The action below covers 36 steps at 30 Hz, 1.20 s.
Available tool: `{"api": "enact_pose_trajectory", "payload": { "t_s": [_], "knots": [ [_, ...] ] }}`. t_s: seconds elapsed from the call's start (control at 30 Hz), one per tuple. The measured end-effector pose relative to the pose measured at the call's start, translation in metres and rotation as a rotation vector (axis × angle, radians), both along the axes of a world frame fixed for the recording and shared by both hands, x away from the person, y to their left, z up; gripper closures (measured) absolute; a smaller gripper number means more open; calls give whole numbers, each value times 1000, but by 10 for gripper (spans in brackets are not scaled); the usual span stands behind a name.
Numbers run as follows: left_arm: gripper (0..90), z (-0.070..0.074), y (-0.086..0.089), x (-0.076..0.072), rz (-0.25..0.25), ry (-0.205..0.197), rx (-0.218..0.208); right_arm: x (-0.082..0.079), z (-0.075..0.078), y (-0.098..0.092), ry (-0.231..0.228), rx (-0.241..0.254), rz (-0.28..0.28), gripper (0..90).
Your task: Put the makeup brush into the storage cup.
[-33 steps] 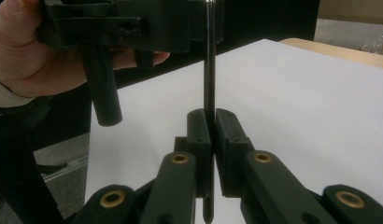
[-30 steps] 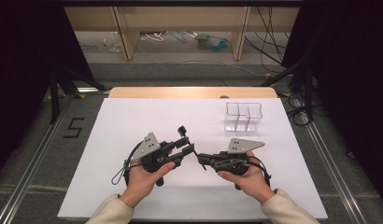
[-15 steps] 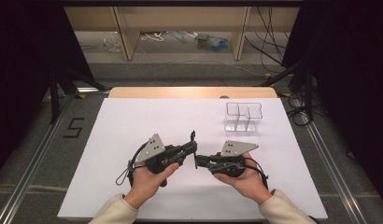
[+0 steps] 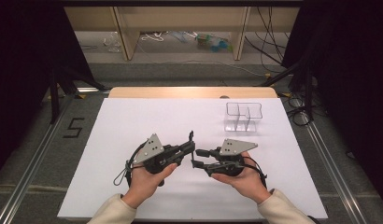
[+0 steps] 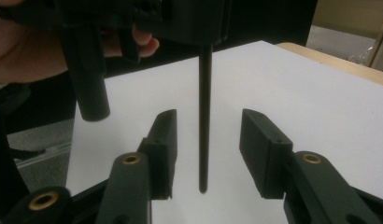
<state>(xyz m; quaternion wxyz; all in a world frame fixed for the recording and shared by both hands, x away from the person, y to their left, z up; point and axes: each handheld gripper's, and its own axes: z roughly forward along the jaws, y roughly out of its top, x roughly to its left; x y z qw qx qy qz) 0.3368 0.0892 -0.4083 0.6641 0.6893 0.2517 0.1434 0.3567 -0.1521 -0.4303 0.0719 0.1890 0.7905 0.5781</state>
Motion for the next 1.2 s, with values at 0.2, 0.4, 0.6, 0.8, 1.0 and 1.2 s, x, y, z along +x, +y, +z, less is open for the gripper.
{"api": "enact_pose_trajectory", "payload": {
  "t_s": [0.2,0.4,0.6,0.8,1.0,1.2],
  "knots": [
    [853,-1,-3,-1,-6,2,0,2,2,2,-13,41,-11,641],
    [853,-3,-4,-2,3,20,-5,1,3,4,-33,58,-13,743],
    [852,-3,-4,-1,2,10,-4,0,3,4,-29,43,-13,845],
    [846,-3,-4,0,4,8,-3,0,3,5,-41,48,-16,858],
    [633,-4,2,-4,9,-5,24,1,5,2,-37,34,-35,859],
    [303,-4,12,-14,25,-41,49,3,6,-3,-26,31,-49,859]
  ]
}}
